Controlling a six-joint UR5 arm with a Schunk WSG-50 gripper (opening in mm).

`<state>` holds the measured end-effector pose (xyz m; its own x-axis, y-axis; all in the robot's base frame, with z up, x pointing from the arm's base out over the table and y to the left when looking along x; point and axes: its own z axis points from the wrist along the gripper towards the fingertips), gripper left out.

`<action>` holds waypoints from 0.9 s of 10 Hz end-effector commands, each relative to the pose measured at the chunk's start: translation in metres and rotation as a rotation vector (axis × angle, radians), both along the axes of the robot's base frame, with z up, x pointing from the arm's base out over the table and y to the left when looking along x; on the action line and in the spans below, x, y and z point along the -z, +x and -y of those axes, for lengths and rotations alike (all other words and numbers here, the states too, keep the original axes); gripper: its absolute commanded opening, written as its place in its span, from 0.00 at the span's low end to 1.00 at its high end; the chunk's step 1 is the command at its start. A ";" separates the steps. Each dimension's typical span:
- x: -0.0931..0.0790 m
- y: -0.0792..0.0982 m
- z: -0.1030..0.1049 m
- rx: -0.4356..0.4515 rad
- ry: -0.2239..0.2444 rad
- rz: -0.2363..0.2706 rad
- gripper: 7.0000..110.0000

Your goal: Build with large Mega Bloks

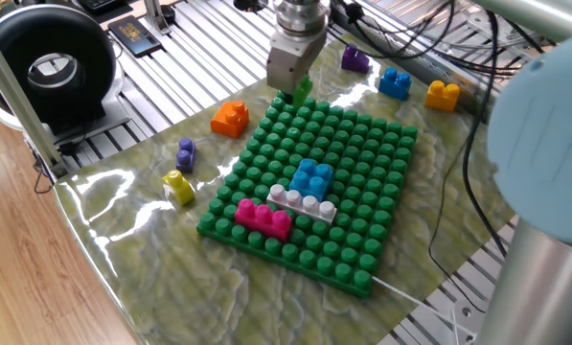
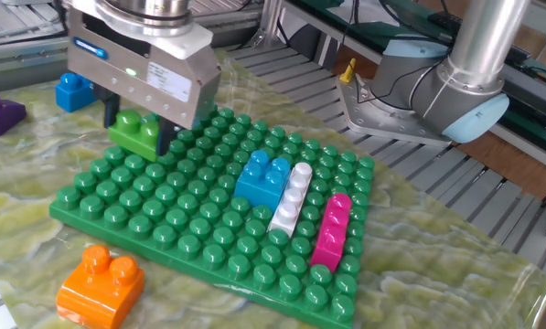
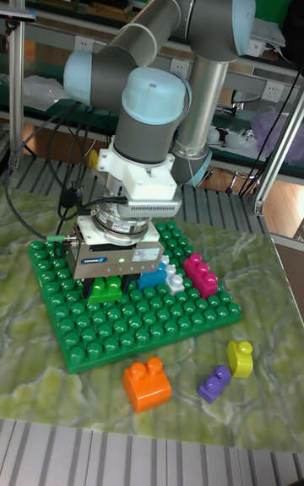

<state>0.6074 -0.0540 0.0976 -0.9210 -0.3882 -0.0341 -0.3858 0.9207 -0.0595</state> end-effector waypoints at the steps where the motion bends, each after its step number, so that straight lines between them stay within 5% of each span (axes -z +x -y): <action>1: 0.005 -0.010 -0.002 -0.010 0.037 0.003 0.15; 9: 0.006 -0.026 -0.009 0.039 0.067 -0.062 0.15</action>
<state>0.5856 -0.0502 0.0909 -0.9271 -0.3748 -0.0076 -0.3747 0.9271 -0.0058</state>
